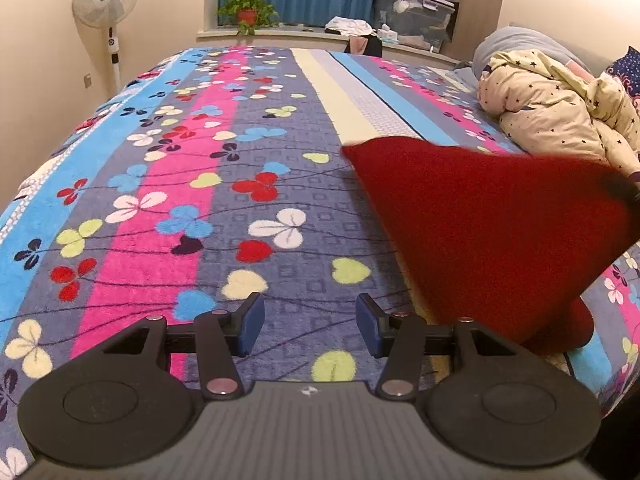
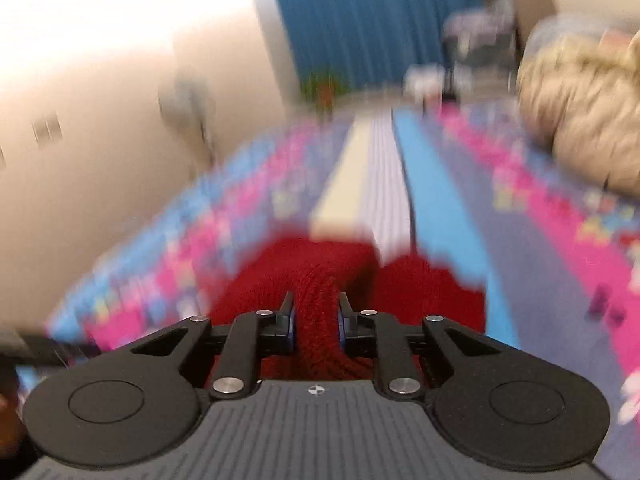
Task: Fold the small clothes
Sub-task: 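Press and square the folded sweater bundle with both tools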
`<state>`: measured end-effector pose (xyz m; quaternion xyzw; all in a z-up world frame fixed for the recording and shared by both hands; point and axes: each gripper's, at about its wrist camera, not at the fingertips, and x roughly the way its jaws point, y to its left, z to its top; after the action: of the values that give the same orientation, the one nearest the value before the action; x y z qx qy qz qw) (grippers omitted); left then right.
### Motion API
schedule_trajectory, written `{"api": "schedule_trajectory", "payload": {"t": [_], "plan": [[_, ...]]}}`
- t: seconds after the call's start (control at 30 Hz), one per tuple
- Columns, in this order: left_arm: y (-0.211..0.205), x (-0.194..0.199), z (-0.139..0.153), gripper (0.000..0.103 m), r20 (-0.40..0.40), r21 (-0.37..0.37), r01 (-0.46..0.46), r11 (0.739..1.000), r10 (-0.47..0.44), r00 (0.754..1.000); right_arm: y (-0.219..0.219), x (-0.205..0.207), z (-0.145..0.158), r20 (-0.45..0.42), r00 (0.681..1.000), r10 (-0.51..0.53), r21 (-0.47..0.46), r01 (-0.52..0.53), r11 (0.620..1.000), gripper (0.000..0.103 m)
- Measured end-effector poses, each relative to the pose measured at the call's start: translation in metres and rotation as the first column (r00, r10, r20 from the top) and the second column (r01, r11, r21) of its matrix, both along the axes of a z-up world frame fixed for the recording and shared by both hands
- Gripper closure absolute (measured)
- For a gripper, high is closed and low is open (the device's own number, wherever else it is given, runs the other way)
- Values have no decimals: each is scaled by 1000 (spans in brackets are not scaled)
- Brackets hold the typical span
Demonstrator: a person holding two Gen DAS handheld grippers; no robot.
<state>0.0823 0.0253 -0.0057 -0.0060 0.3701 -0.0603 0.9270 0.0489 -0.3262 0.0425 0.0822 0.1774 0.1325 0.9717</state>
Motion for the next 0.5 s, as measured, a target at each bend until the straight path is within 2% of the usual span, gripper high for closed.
{"api": "schedule_trajectory", "payload": {"t": [0.03,0.07,0.1,0.13,0.17,0.2,0.23,0.27,0.3,0.4,0.5], "plan": [[-2,0,-1,47,0,4,7,1000,-7,1000,0,-9,3,33,999,-35,-65,37,997,85],[-4,1,-2,47,-1,9,12,1000,-12,1000,-3,-13,0,24,997,-73,-114,75,991,85],[-7,1,-3,47,-3,17,18,1000,-18,1000,-8,-9,-9,-45,994,-99,-133,92,987,85],[-9,2,-5,47,-6,22,23,1000,-22,1000,-15,3,-26,-183,977,-108,-141,83,987,85],[-11,4,-7,47,-10,25,27,999,-26,1000,-20,14,-43,-305,946,-108,-137,69,988,85],[-13,5,-8,47,-14,27,30,999,-29,999,-27,23,-64,-425,898,-113,-114,71,991,84],[-15,6,-10,47,-17,31,33,999,-32,999,-33,27,-78,-487,866,-111,-71,87,994,83],[-18,6,-11,47,-18,34,35,999,-35,999,-33,27,-79,-488,867,-102,-56,85,995,82],[-19,7,-11,47,-17,36,37,999,-37,999,-30,26,-74,-462,881,-105,-78,77,994,78],[-24,5,-11,47,-8,41,51,998,-51,999,-29,14,-57,-348,925,-150,-135,109,985,50],[-29,2,-14,47,0,61,75,995,-75,997,-37,10,-47,-294,940,-176,-58,166,984,46]]}}
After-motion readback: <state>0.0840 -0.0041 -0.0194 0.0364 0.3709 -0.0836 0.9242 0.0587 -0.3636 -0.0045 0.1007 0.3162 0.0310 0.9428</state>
